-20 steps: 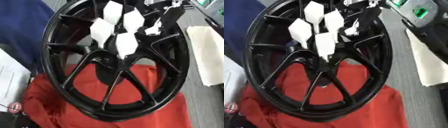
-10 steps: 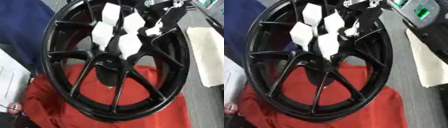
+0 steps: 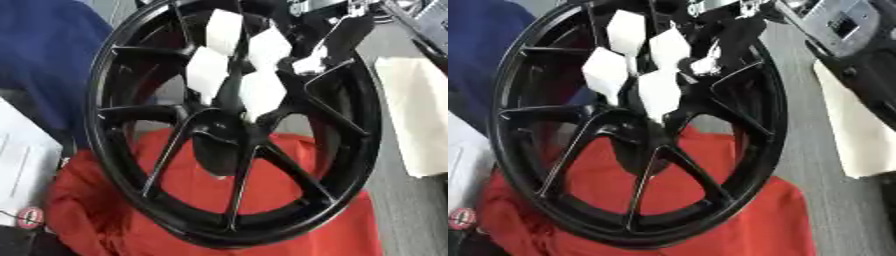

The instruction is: Pull the pin out of the wheel hub.

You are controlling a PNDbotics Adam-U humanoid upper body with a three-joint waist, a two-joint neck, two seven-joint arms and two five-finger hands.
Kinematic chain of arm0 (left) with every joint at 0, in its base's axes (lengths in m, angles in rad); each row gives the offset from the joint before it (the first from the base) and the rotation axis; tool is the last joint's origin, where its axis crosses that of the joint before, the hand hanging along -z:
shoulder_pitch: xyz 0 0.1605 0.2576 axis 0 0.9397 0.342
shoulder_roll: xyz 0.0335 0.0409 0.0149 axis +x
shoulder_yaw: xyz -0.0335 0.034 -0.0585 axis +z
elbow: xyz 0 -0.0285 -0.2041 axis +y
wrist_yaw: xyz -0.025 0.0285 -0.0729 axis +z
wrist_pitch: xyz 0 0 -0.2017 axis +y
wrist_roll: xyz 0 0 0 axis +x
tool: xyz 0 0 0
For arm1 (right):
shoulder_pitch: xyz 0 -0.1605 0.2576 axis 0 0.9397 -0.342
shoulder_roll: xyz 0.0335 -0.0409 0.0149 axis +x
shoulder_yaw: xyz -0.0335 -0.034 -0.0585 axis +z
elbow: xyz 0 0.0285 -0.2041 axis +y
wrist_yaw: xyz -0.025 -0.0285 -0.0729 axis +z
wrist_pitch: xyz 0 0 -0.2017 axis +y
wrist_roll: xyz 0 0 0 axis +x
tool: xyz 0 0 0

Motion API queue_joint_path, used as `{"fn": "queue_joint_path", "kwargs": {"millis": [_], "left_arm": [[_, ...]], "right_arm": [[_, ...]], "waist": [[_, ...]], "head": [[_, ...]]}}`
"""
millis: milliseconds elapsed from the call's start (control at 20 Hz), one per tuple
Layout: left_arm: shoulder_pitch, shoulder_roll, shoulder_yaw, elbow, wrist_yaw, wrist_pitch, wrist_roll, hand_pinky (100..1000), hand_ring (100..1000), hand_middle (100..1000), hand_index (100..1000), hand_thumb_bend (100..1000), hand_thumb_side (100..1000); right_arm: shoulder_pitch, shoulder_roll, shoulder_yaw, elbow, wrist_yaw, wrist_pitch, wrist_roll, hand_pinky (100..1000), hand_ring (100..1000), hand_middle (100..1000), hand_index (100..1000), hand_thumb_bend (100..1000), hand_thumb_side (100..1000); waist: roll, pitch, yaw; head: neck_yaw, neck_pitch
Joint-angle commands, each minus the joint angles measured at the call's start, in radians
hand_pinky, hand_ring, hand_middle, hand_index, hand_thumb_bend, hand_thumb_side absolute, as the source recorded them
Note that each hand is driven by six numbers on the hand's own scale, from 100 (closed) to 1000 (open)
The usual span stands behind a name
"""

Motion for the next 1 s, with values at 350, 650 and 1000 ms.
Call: {"fn": "queue_joint_path", "kwargs": {"millis": [350,650,1000], "left_arm": [[-0.009,0.006,0.01,-0.021,-0.005,0.006,-0.004,800,807,661,712,236,675],[-0.008,0.006,0.01,-0.021,-0.006,0.009,-0.009,801,808,660,712,234,678],[-0.005,0.004,0.01,-0.021,-0.008,0.01,-0.015,802,806,658,711,235,682]], "right_arm": [[-0.028,0.001,-0.019,-0.009,-0.054,0.011,-0.04,837,889,556,587,100,287],[-0.028,0.005,-0.021,-0.007,-0.086,0.07,-0.164,765,786,413,415,100,191],[-0.027,0.001,-0.025,-0.009,-0.088,0.118,-0.217,723,727,356,361,100,100]], "waist": [[0.0,-0.017,0.004],[0.001,-0.019,0.003],[0.002,-0.022,0.0]], "head": [[0.005,-0.013],[0.006,-0.011],[0.008,-0.013]]}}
